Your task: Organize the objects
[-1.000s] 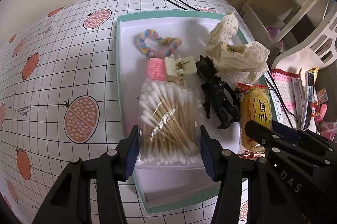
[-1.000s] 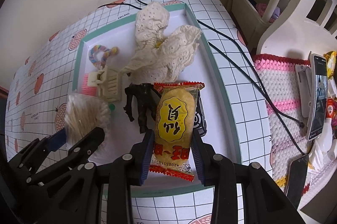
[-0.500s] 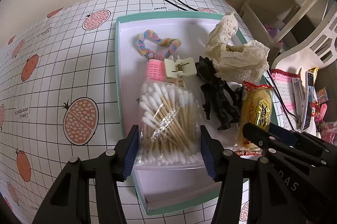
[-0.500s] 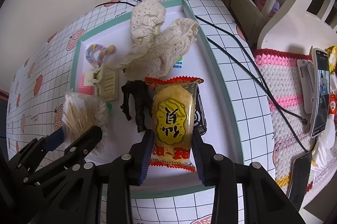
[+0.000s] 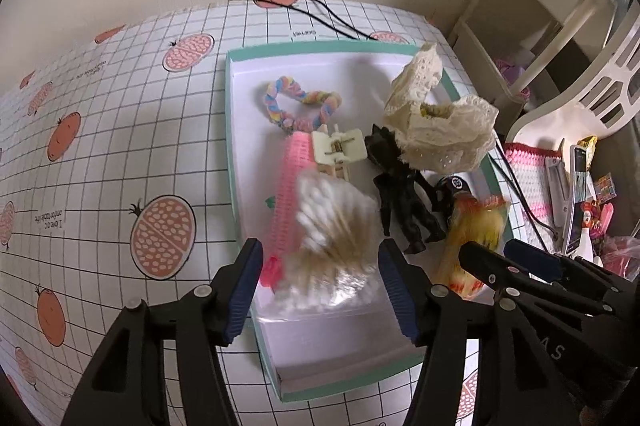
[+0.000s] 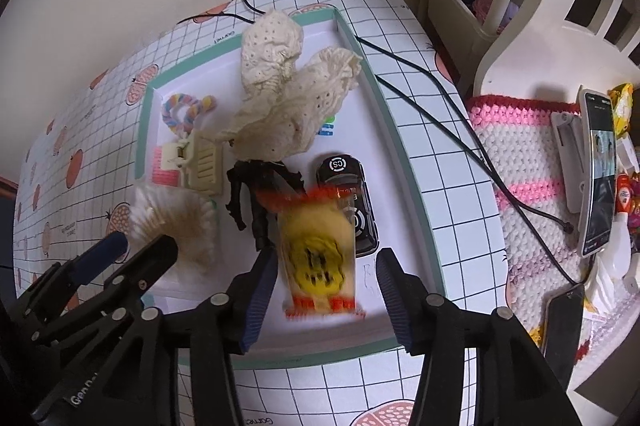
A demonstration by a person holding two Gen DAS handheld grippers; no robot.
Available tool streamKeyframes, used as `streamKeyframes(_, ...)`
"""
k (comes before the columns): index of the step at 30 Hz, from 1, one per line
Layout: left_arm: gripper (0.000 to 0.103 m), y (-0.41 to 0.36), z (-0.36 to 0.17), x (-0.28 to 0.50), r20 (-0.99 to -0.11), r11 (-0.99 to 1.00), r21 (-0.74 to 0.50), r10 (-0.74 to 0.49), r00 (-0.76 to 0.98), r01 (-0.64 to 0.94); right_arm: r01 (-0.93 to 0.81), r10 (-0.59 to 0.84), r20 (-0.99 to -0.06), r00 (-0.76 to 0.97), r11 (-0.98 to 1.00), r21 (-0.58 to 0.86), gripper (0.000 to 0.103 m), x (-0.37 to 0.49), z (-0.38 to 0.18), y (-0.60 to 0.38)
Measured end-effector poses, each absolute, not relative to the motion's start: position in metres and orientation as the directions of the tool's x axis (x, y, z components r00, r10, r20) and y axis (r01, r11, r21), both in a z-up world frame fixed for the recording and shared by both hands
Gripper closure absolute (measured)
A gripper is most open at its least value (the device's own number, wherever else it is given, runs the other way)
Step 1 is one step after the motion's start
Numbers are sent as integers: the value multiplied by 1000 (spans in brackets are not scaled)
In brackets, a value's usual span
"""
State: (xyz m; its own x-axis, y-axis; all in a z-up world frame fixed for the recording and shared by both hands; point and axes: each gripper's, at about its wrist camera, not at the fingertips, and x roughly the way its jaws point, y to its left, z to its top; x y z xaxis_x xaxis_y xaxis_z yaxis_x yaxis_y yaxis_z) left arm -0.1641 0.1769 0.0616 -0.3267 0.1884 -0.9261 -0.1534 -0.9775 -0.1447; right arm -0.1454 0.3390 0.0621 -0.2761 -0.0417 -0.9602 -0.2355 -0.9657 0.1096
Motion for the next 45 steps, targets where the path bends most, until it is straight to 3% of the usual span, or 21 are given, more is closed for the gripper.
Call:
streamKeyframes(16, 37, 145, 77, -167, -914, -996, -83, 94, -394, -45, -229, -40, -948, -317, -966, 117, 28, -139, 79, 335)
streamKeyframes(18, 18, 141, 77, -168, -915, -997, -76, 82, -395, -31, -233, -38, -947, -320, -965, 117, 24, -139, 80, 335)
streamKeyframes(19, 16, 139, 76, -168, -914, -997, -74, 77, -398, -23, -234, -37, -947, -320, -965, 117, 22, -138, 81, 334)
streamKeyframes(21, 16, 135, 77, -169, -911, -997, -78, 76, -406, -11, -236, -35, -946, -322, -965, 116, 17, -138, 81, 334)
streamKeyframes(26, 15, 130, 77, -169, -908, -997, -77, 66, -413, 11, -232, -39, -945, -323, -965, 119, 15, -138, 82, 333)
streamKeyframes(29, 14, 127, 77, -169, -908, -997, -76, 62, -415, 18, -230, -38, -945, -324, -966, 117, 4, -137, 83, 331)
streamKeyframes(37, 14, 121, 77, -169, -908, -998, -61, 44, -417, 28, -231, -34, -943, -332, -966, 116, 0, -136, 85, 330)
streamKeyframes(39, 0, 120, 75, -170, -909, -998, -48, 30, -415, 33, -233, -34, -941, -337, -965, 118, 0, -136, 85, 331)
streamKeyframes(45, 0, 112, 72, -170, -910, -998, -47, 21, -413, 53, -234, -34, -941, -335, -965, 118, 0, -137, 83, 331)
